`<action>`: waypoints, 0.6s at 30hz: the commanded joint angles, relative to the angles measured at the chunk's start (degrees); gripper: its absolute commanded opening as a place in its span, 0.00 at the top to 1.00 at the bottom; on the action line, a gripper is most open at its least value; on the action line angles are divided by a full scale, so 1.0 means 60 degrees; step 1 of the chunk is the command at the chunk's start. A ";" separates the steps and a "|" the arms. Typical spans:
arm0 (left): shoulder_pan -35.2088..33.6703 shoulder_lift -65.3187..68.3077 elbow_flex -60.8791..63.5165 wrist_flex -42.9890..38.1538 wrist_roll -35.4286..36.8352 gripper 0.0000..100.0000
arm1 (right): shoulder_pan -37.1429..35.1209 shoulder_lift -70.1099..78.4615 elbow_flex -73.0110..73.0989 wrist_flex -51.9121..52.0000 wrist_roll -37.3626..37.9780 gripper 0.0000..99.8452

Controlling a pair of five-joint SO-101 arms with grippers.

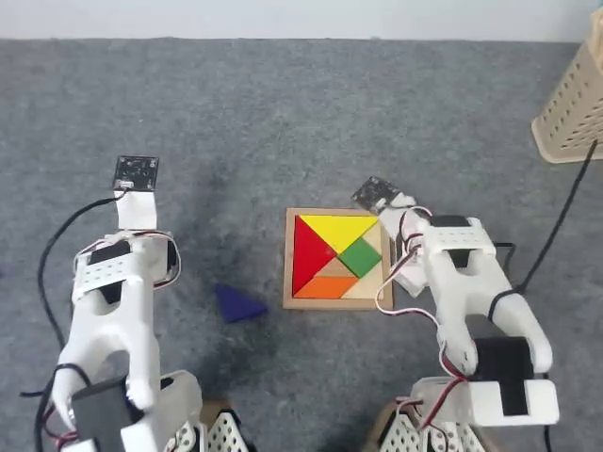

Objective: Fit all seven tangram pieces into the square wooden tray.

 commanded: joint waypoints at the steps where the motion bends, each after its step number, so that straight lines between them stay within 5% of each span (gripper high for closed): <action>1: 0.0059 -0.0015 -0.0256 -0.0190 0.0147 0.89 | 0.0212 -0.0051 -0.1158 0.0388 -0.1788 0.91; 9: 0.0059 -0.0015 -0.0256 -0.0190 0.0147 0.89 | -0.0681 0.0168 -0.4645 0.2879 -0.4908 0.91; 18: 0.0059 -0.0015 -0.0242 -0.0190 0.0147 0.89 | -0.2278 0.2923 -0.6740 0.3084 -0.7473 0.91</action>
